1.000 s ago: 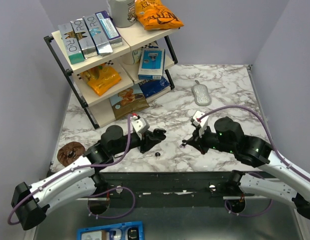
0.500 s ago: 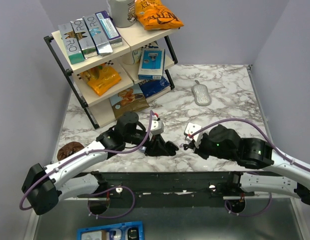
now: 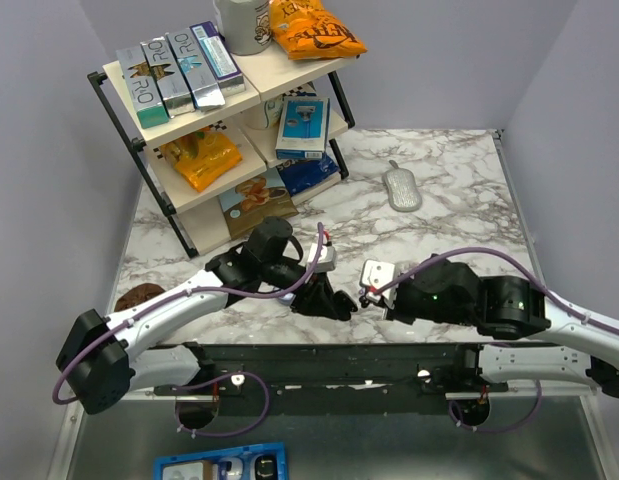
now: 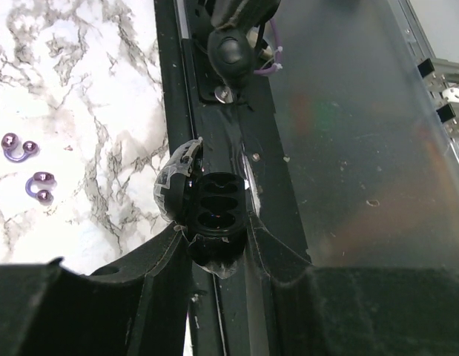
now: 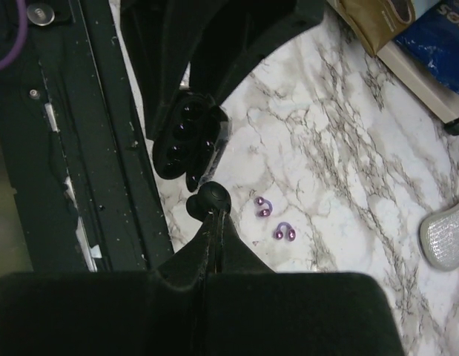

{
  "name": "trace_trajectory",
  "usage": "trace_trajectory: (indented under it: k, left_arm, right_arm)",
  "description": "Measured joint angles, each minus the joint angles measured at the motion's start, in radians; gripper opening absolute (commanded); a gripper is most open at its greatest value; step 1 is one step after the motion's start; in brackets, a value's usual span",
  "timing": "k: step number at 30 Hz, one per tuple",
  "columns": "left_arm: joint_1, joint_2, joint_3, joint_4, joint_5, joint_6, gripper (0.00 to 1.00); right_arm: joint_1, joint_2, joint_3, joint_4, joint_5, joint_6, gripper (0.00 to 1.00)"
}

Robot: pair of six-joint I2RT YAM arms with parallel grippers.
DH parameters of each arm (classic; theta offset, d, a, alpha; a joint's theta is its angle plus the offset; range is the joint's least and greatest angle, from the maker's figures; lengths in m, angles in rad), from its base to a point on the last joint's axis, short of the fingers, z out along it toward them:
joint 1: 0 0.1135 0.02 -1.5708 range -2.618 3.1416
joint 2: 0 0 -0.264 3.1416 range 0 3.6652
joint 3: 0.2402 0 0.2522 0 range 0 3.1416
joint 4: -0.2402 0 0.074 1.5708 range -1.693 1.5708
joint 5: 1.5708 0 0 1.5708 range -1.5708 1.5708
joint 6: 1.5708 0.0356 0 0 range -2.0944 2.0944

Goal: Insert the wireless bluetooth earbuds into the charging case
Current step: Place the earbud in the charging case.

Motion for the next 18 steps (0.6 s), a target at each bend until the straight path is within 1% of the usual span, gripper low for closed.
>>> trace_trajectory:
  k: [5,11,18]
  left_arm:
    - [0.000,0.024,0.014,-0.023,0.003,0.021,0.00]
    - [0.000,0.024,0.018,-0.021,-0.008,0.020,0.00]
    - [0.000,0.024,0.019,-0.010,-0.016,0.016,0.00]
  right_arm:
    - [0.036,0.042,0.006,0.000,0.002,-0.004,0.01]
    - [0.090,0.078,0.005,0.000,0.043,-0.002,0.01]
    - [0.111,0.099,0.005,0.002,0.055,0.002,0.01]
